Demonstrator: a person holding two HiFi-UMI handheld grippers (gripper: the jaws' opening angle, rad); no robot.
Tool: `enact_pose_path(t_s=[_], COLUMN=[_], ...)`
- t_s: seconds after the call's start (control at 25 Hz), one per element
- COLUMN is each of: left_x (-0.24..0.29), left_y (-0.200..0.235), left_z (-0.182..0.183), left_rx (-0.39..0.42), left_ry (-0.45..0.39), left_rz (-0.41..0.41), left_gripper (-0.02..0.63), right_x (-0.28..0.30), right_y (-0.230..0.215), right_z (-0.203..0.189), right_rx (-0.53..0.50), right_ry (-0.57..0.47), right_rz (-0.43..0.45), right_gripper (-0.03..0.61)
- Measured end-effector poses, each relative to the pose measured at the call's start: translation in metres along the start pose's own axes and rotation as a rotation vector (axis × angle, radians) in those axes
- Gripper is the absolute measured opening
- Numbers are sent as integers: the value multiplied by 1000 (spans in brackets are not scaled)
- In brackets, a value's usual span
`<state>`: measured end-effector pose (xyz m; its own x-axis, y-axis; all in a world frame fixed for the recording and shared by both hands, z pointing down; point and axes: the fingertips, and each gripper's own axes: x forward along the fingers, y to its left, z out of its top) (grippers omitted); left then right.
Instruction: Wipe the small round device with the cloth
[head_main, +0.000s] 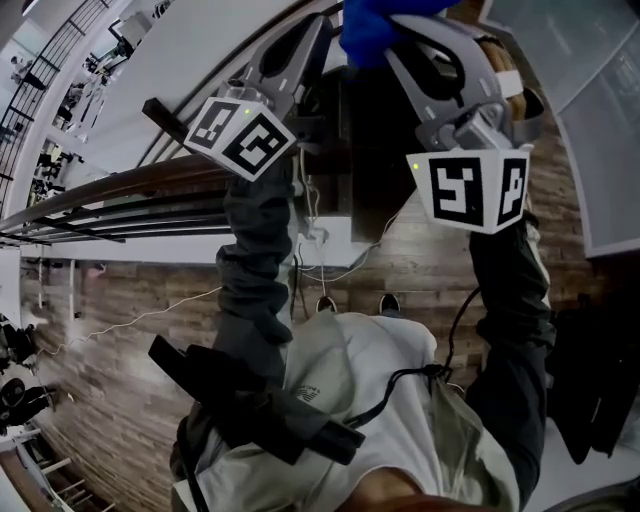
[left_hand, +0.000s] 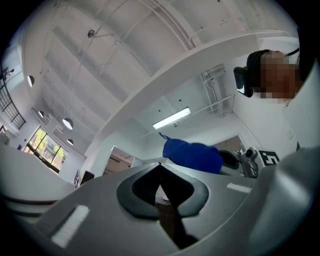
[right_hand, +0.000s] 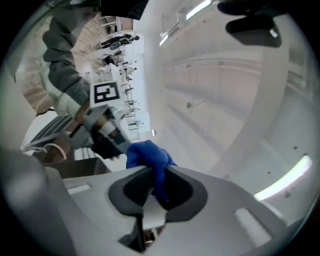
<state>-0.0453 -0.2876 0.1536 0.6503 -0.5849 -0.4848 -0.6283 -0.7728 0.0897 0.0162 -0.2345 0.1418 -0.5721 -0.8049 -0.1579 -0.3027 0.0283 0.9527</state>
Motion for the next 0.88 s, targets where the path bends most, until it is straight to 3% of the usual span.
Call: enact_pose_path(t_s=[0.08, 0.2, 0.48, 0.88], left_x=[2, 4, 7, 12], left_y=[0, -1, -1, -10], left_z=[-3, -7, -9, -14], left_rx=[-6, -7, 0, 7], left_ry=[4, 12, 16, 38], left_rz=[-5, -18, -32, -61], left_gripper=[-3, -3, -3, -3], right_x=[4, 8, -4, -25], right_y=[-34, -68, -52, 3], right_z=[1, -11, -61, -59], right_rx=[35, 111, 230, 260], right_ry=[-36, -23, 114, 148], right_rz=[-141, -207, -118, 46], right_gripper=[54, 54, 54, 54])
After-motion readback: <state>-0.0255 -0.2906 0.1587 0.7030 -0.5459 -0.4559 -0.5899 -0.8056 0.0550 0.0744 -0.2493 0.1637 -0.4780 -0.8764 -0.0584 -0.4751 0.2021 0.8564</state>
